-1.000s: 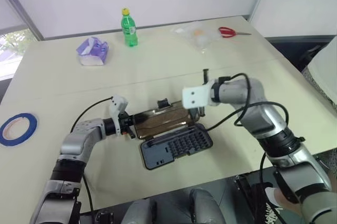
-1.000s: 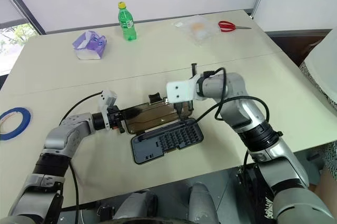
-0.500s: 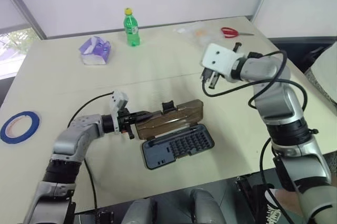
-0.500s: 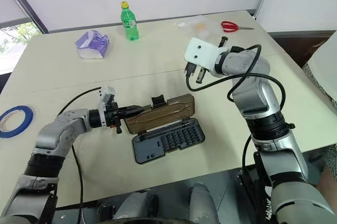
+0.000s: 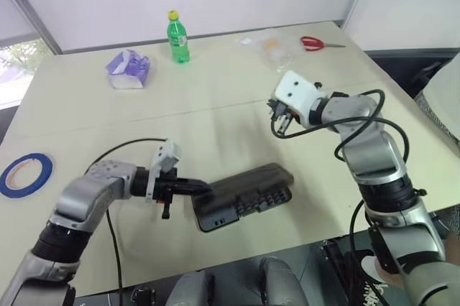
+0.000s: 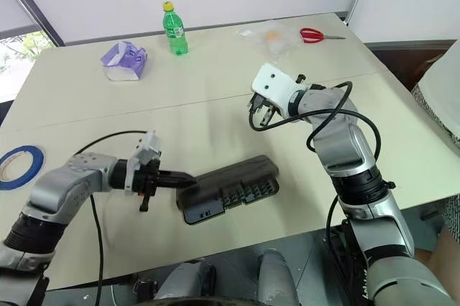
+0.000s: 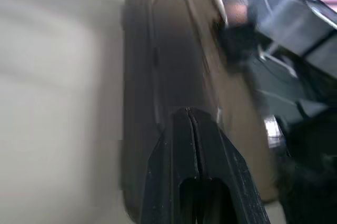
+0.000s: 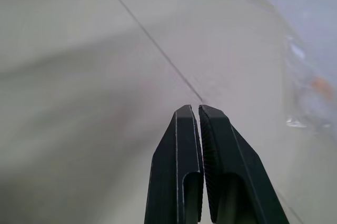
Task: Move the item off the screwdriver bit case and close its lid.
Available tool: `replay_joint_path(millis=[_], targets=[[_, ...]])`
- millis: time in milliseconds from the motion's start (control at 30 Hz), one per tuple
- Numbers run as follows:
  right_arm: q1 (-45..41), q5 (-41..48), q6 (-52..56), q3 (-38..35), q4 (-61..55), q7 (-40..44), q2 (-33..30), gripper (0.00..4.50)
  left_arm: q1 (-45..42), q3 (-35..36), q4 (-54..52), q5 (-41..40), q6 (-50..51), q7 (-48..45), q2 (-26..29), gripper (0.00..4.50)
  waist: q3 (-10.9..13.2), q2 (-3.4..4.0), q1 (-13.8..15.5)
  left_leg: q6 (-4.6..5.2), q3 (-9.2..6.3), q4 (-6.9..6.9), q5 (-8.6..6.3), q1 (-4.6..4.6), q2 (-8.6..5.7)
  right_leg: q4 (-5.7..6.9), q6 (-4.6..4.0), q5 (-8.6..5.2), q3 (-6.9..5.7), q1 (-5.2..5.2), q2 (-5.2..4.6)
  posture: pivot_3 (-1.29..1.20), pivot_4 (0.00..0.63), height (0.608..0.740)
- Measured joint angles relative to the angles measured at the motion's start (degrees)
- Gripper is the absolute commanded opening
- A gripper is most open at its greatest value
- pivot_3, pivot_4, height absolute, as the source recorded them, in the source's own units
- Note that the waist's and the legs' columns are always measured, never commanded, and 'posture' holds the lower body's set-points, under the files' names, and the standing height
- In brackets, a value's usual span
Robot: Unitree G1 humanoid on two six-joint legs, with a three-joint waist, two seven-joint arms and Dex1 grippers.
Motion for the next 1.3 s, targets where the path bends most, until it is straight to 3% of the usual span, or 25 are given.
replay_joint_path(millis=[233, 333, 400, 433, 467, 500, 567, 700, 733, 933, 1100, 1300], targets=[[0.85, 2.37, 2.12, 0.03, -2.17, -0.42, -0.62, 0.13, 1.06, -2.52, 0.36, 3.58, -4.02, -0.90, 1.01, 0.00, 0.02, 0.00, 0.12, 0.01, 0.02, 0.01, 0.00, 0.01, 0.00, 0.00, 0.00, 0.00, 0.00, 0.03, 0.00, 0.00, 0.150, 0.740], [1.66, 3.88, 3.76, -0.10, -3.13, -0.67, -0.96, 1.04, 0.90, -2.84, 0.81, 4.01, -4.98, -1.09, 0.50, 0.00, 0.01, 0.00, 0.18, 0.01, 0.01, 0.01, 0.00, 0.03, 0.00, 0.00, 0.00, 0.00, 0.00, 0.05, 0.00, 0.00, 0.150, 0.740], [2.19, 4.75, 4.46, -0.11, -3.41, -0.81, -0.96, 2.04, 0.75, -3.12, 0.82, 4.23, -5.32, -1.12, 0.40, 0.00, 0.01, 0.00, 0.17, 0.01, 0.02, 0.01, 0.00, 0.03, 0.00, 0.00, 0.00, 0.00, 0.01, 0.05, 0.00, 0.00, 0.150, 0.740], [2.25, 4.84, 4.56, -0.12, -3.44, -0.84, -0.98, 2.14, 0.72, -3.13, 0.82, 4.27, -5.32, -1.12, 0.36, 0.00, 0.01, 0.00, 0.17, 0.01, 0.02, 0.01, 0.00, 0.03, 0.00, 0.00, 0.00, 0.00, 0.00, 0.05, 0.00, 0.00, 0.150, 0.740], [2.42, 5.42, 5.04, -0.12, -3.49, -0.91, -1.00, 2.77, 0.71, -3.14, 0.82, 4.34, -5.32, -1.12, 0.21, 0.00, 0.01, 0.00, 0.16, 0.02, 0.02, 0.01, -0.01, 0.04, 0.00, 0.00, 0.00, 0.00, 0.01, 0.05, 0.00, 0.00, 0.150, 0.740], [2.47, 5.79, 5.35, -0.12, -3.62, -0.99, -1.07, 2.90, 0.62, -3.14, 0.83, 4.31, -5.14, -1.08, 0.08, 0.00, 0.01, 0.00, 0.16, 0.02, 0.02, 0.01, -0.01, 0.04, 0.00, 0.00, 0.00, 0.00, 0.00, 0.05, 0.00, 0.00, 0.150, 0.740], [2.87, 7.43, 6.16, -0.44, -5.05, -1.03, -1.12, 3.70, -0.66, -3.03, 0.88, 3.15, -2.49, 0.22, -1.15, 0.00, 0.03, -0.02, 0.27, 0.02, 0.00, 0.05, -0.01, 0.01, 0.00, 0.01, 0.00, 0.00, -0.01, 0.05, 0.00, 0.00, 0.150, 0.740], [3.34, 10.57, 7.35, -0.86, -6.23, -1.41, -1.12, 3.70, -4.35, -1.18, 1.58, 0.64, 1.25, 1.60, -2.03, 0.00, 0.07, -0.05, 0.17, 0.02, 0.00, 0.05, 0.00, 0.00, 0.00, 0.02, 0.00, 0.00, -0.01, 0.03, 0.00, 0.00, 0.150, 0.740], [3.62, 11.31, 7.80, -1.14, -6.60, -1.62, -1.11, 3.05, -5.81, -0.49, 1.94, -0.20, 2.12, 1.97, -2.12, 0.00, 0.07, -0.05, 0.18, 0.02, -0.01, 0.06, 0.00, 0.00, 0.00, 0.03, 0.00, 0.00, -0.01, 0.03, 0.00, 0.00, 0.150, 0.740], [6.33, 15.52, 9.07, -2.71, -8.72, -2.75, -1.04, 0.23, -12.71, 1.85, 4.83, -1.85, 3.79, 2.25, -2.48, 0.00, 0.12, -0.10, 0.19, 0.02, 0.00, 0.06, 0.00, 0.00, -0.01, 0.03, 0.00, 0.00, -0.01, 0.03, 0.00, 0.00, 0.150, 0.740], [7.10, 21.47, 11.65, -4.58, -12.38, -1.89, -1.16, 0.10, -17.76, 0.19, 10.57, 0.35, 0.98, 0.81, -4.03, 0.00, 0.13, -0.10, 0.18, 0.02, 0.01, 0.06, 0.00, 0.00, -0.01, 0.02, 0.01, 0.00, -0.02, 0.03, 0.00, 0.00, 0.150, 0.740], [13.17, 31.84, 13.87, -4.49, -21.87, 4.92, -4.97, 0.10, -21.54, -6.14, 22.51, 8.19, -7.11, -1.30, -9.60, 0.00, 0.17, -0.17, 0.34, 0.03, 0.00, 0.11, -0.01, 0.00, -0.04, -0.01, 0.01, 0.01, -0.06, 0.12, 0.00, 0.00, 0.150, 0.740]])
